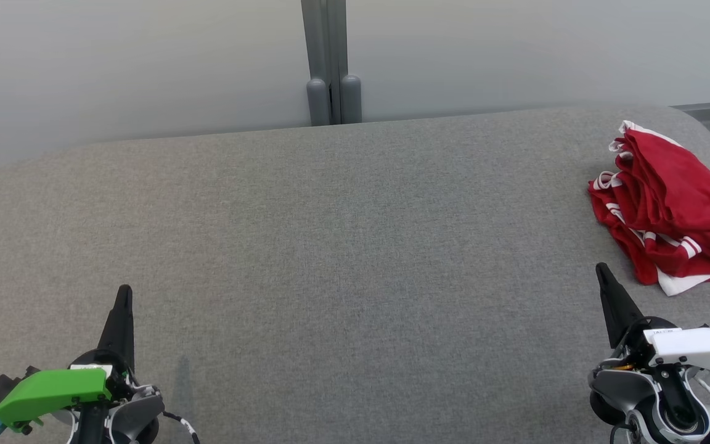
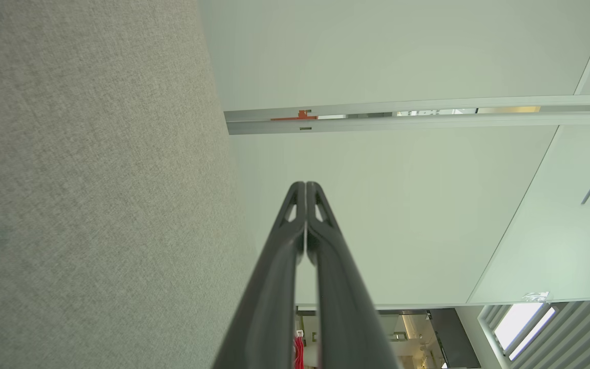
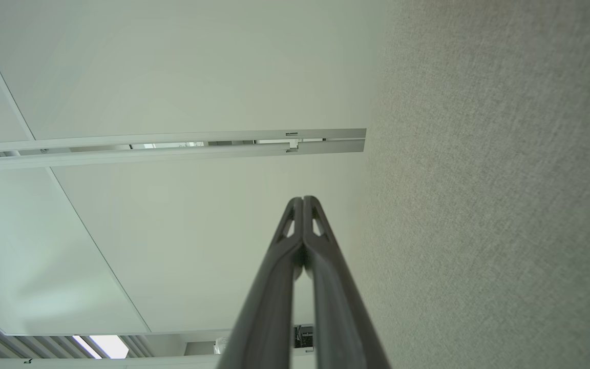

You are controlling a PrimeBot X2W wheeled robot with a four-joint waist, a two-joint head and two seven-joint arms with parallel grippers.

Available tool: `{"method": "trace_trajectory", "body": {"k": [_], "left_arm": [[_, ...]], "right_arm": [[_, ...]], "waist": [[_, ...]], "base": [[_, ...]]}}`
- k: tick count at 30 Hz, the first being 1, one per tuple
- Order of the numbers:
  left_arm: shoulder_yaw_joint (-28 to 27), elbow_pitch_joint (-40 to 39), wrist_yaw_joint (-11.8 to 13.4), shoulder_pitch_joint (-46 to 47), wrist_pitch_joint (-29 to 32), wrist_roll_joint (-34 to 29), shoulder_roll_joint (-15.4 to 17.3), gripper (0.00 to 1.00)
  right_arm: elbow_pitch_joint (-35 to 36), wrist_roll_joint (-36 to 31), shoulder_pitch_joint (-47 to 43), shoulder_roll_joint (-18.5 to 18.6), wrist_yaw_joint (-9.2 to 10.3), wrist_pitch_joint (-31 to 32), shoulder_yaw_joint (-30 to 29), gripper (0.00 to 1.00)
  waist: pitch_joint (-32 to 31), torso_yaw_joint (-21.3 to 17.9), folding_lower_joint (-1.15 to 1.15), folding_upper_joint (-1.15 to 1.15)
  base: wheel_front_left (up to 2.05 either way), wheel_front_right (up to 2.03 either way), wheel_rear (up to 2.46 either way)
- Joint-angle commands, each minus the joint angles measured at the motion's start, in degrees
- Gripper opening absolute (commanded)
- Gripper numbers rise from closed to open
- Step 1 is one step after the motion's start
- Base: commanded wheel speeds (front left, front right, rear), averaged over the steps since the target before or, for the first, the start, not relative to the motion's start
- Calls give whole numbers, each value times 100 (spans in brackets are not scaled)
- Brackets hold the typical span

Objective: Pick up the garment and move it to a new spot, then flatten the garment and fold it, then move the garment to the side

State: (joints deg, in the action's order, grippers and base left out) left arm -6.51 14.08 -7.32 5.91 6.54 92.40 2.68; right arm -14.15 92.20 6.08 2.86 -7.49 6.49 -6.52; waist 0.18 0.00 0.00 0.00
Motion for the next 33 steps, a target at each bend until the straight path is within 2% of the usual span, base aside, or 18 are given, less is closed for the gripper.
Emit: {"method": "trace_trajectory", "body": {"k": [1, 33], "left_arm": [[-15, -11, -38, 62, 17, 6, 37, 0], [-15, -11, -36, 62, 17, 6, 37, 0]], "right_arm": [[27, 38, 27, 2, 0, 22, -11, 0], [27, 39, 27, 3, 0, 21, -9, 0]], "waist": [[0, 0, 0, 0], [0, 0, 0, 0]], "base": [[0, 0, 0], [0, 0, 0]]}}
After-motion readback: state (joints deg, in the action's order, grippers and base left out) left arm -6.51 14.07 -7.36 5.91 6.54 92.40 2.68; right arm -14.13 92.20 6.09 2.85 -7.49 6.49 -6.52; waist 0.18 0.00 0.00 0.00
